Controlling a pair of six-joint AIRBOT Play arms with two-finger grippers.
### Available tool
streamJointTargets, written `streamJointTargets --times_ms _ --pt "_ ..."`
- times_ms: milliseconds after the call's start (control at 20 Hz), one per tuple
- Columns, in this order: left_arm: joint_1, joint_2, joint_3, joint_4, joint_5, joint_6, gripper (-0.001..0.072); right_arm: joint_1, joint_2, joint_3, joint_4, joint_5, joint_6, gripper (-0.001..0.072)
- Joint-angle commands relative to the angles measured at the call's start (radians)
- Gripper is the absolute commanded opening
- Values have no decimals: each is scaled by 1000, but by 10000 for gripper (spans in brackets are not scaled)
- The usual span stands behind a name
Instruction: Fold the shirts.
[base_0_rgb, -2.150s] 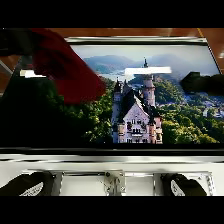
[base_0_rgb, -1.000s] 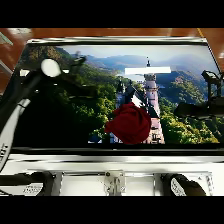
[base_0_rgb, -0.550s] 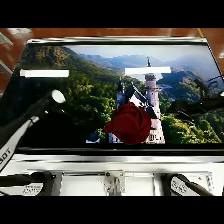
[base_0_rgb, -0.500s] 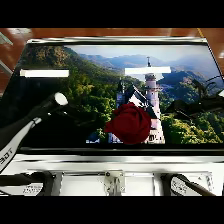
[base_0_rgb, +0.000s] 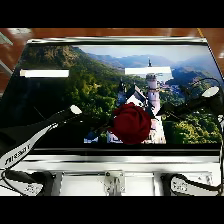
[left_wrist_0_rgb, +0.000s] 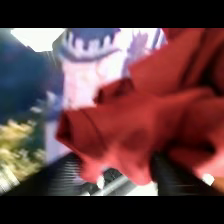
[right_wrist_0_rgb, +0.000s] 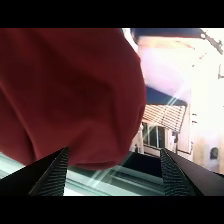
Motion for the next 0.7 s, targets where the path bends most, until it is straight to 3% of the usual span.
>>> streamJointTargets --times_ms 0,50,150,200,600,650 --pt "-4 -10 -2 -13 10 15 341 3 -10 -66 -2 -26 9 688" --pt "0 -10 -2 2 -2 12 222 3 -10 -98 0 -37 11 688" --pt "2 -9 -1 4 -9 13 138 11 -10 -168 10 -76 11 688" --pt "2 -8 -1 4 -12 28 46 21 -10 -195 11 -105 11 688" --pt "5 34 -1 5 -19 111 41 211 -11 -286 37 -463 153 686" --pt "9 42 -1 5 -19 122 41 231 -11 -286 39 -492 179 638"
